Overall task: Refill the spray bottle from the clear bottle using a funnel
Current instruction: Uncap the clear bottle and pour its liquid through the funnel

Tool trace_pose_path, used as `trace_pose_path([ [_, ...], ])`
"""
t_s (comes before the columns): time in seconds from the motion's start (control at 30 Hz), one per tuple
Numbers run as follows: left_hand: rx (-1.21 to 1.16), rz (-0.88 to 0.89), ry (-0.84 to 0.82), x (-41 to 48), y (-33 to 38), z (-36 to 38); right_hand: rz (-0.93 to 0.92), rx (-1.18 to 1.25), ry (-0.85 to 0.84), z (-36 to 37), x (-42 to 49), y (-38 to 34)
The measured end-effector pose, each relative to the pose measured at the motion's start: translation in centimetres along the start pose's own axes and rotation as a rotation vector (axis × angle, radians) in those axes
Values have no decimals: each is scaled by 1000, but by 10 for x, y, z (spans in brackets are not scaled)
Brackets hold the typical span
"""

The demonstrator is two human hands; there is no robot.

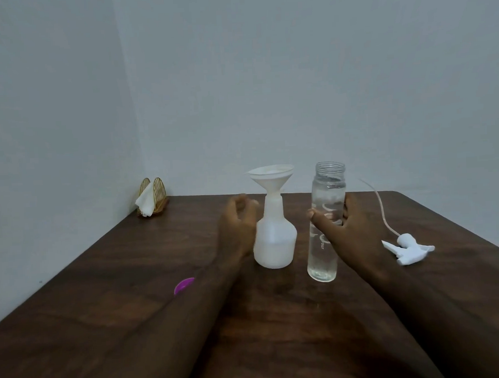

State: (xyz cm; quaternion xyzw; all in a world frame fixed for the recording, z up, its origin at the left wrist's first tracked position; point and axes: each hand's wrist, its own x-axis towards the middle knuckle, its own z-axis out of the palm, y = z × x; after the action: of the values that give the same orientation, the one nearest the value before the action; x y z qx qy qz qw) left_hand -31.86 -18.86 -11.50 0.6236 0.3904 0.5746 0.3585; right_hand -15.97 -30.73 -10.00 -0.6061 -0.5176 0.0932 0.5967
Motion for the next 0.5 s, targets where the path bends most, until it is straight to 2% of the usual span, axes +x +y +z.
trace_pose_path([
  [0.07, -143, -87, 114, 11, 10, -8, 1, 6, 1, 2, -1, 3],
  [0.13, -240, -217, 90, 25, 24, -13, 7, 7, 15, 3, -2, 4],
  [0.2, -216, -280, 18, 35, 36, -17, 3, 18, 25, 5, -3, 3],
  [0.3, -182, -278, -45, 43, 48, -18, 7, 22, 33, 6, -2, 4],
  [0.5, -207, -234, -72, 41, 57, -9, 15, -22, 21, 5, -1, 4],
])
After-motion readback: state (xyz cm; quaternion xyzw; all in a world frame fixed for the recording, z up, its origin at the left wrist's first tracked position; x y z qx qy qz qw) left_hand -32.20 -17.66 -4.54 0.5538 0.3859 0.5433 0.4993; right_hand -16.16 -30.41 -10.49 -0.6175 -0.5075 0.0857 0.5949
